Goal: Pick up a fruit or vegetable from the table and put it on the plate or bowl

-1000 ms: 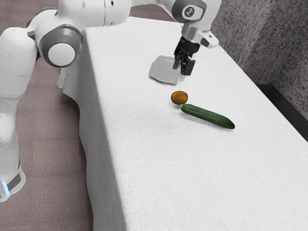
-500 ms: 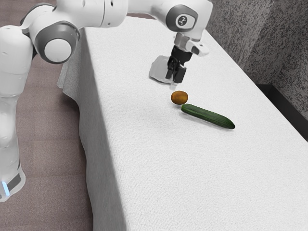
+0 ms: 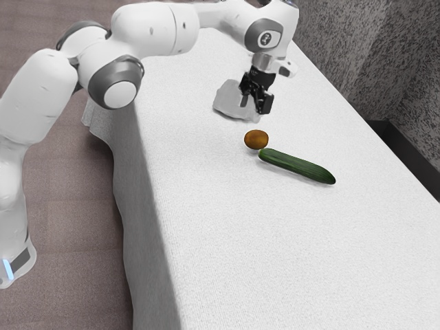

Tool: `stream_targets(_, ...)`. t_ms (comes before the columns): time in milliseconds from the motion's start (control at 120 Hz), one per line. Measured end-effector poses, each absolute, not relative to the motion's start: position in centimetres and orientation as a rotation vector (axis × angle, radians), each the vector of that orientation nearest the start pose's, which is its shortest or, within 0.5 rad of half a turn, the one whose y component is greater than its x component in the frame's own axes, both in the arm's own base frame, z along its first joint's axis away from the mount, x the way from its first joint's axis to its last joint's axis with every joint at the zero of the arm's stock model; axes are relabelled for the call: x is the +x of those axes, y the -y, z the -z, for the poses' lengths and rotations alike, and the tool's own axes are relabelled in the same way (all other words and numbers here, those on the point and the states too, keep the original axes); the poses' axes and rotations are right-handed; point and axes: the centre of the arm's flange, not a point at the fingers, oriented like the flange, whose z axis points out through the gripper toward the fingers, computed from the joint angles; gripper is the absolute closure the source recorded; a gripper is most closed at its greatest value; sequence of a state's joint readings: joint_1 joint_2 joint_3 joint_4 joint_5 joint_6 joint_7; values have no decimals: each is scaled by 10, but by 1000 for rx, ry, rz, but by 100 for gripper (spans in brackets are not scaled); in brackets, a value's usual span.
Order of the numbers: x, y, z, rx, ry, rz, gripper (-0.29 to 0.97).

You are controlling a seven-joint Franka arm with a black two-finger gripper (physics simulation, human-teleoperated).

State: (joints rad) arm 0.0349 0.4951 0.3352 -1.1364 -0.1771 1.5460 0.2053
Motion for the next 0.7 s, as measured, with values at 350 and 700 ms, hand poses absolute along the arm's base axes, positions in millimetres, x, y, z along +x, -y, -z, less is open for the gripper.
stream_targets(350, 682, -203, -486, -3193, 324, -123, 0)
stream_targets(700, 705, -190, -472, -3236, 262, -90, 0)
